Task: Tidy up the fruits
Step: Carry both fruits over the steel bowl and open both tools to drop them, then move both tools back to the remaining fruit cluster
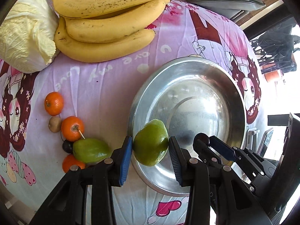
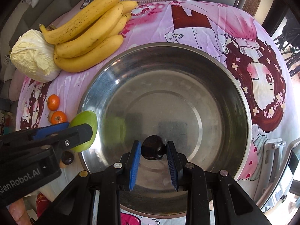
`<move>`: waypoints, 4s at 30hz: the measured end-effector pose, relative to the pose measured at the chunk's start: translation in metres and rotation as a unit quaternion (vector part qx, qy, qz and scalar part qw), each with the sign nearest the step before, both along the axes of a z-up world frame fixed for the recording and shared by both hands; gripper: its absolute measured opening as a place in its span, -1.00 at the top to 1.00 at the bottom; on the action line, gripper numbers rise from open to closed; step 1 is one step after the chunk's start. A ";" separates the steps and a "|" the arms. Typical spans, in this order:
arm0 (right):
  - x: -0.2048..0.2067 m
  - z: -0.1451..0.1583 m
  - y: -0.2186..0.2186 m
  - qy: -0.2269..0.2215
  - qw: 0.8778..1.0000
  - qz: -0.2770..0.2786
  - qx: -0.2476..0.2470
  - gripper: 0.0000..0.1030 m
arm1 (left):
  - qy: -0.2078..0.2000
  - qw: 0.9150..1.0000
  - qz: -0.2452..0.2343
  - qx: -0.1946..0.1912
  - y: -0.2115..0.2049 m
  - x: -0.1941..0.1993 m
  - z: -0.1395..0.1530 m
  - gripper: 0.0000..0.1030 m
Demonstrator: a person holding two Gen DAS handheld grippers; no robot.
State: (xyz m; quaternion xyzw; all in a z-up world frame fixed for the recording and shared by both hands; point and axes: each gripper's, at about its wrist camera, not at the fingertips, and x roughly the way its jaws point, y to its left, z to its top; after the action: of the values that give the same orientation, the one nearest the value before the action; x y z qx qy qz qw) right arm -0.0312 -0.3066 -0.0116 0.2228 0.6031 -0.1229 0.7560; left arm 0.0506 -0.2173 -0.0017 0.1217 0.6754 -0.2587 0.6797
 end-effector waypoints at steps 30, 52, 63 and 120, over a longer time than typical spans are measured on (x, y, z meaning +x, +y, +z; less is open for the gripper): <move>-0.011 0.004 -0.003 0.024 0.998 0.010 -0.054 -0.77 | 0.002 0.997 0.058 0.045 0.031 0.012 -0.001 -0.61; -0.025 -0.003 0.064 0.046 0.998 0.003 -0.044 -1.00 | -0.051 0.989 0.135 0.036 0.131 0.018 0.024 -0.83; -0.027 0.022 0.090 0.007 0.999 0.002 -0.047 -1.00 | -0.091 0.985 0.135 0.050 0.163 0.018 0.033 -0.85; 0.046 0.025 0.175 -0.032 0.996 0.076 0.015 -0.79 | -0.031 0.982 0.186 -0.009 0.234 0.063 0.032 -0.84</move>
State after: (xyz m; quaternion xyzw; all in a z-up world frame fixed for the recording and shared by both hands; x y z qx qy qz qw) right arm 0.0150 -0.1317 0.0137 0.1913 0.5960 -0.0487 0.7783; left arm 0.1132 0.0168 0.0308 -0.0044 0.6627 -0.1301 0.7375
